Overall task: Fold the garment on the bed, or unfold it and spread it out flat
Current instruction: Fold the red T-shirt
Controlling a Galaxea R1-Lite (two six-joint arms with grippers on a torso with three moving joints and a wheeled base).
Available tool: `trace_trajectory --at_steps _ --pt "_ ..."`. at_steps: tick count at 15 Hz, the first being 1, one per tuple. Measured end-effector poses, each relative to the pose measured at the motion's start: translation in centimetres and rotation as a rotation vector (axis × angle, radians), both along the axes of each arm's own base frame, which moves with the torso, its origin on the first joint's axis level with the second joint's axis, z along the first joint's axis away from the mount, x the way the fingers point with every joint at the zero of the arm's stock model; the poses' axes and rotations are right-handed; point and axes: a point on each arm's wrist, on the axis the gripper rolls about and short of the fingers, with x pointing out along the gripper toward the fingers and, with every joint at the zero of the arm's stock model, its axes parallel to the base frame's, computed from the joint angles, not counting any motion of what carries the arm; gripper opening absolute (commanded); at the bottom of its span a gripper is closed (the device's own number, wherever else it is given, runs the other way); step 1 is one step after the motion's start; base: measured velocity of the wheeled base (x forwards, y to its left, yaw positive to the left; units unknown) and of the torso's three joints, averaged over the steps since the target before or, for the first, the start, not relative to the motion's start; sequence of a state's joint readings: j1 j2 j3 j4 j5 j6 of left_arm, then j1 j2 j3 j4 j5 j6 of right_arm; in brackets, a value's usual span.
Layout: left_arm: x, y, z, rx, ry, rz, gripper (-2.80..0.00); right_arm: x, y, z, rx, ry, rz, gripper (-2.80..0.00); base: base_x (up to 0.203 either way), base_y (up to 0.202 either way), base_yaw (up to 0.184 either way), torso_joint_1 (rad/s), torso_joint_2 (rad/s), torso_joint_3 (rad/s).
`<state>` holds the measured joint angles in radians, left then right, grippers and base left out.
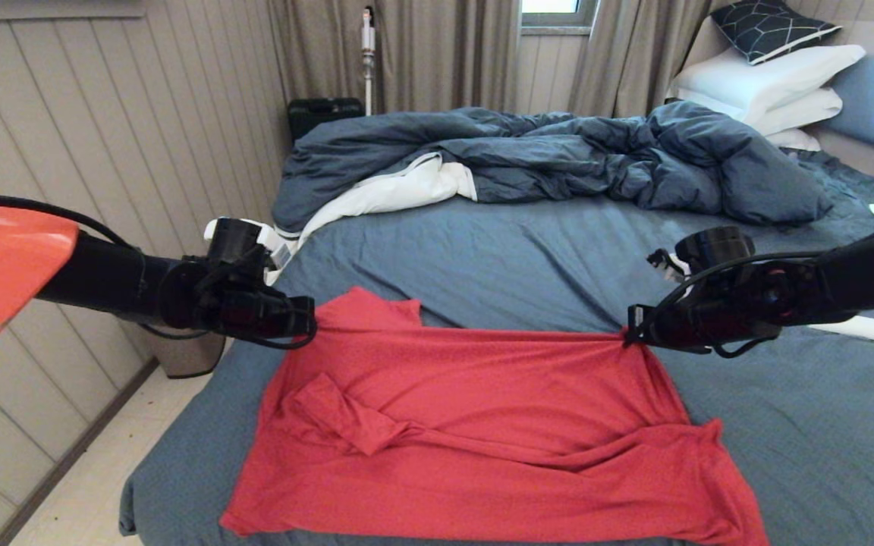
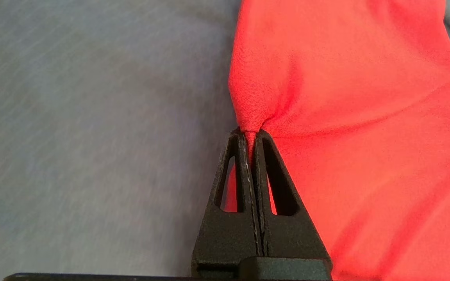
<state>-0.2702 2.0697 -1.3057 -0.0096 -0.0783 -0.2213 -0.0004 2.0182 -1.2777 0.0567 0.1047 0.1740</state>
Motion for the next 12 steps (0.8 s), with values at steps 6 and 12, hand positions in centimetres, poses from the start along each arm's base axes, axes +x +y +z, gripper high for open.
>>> trace_trajectory --at_steps 6,12 --pt "-4.4 1.2 1.5 0.003 -0.014 0.001 -2.8 -5.7 -0.1 1.9 -0.008 -0.003 0.01 -2.8 0.0 0.0 0.0 0.0 0.0 0.0" --pt "-7.9 2.2 1.0 -0.001 -0.037 -0.002 -2.8 -9.8 -0.2 1.0 -0.017 -0.017 0.016 -2.8 0.0 0.0 0.0 0.0 0.0 0.0"
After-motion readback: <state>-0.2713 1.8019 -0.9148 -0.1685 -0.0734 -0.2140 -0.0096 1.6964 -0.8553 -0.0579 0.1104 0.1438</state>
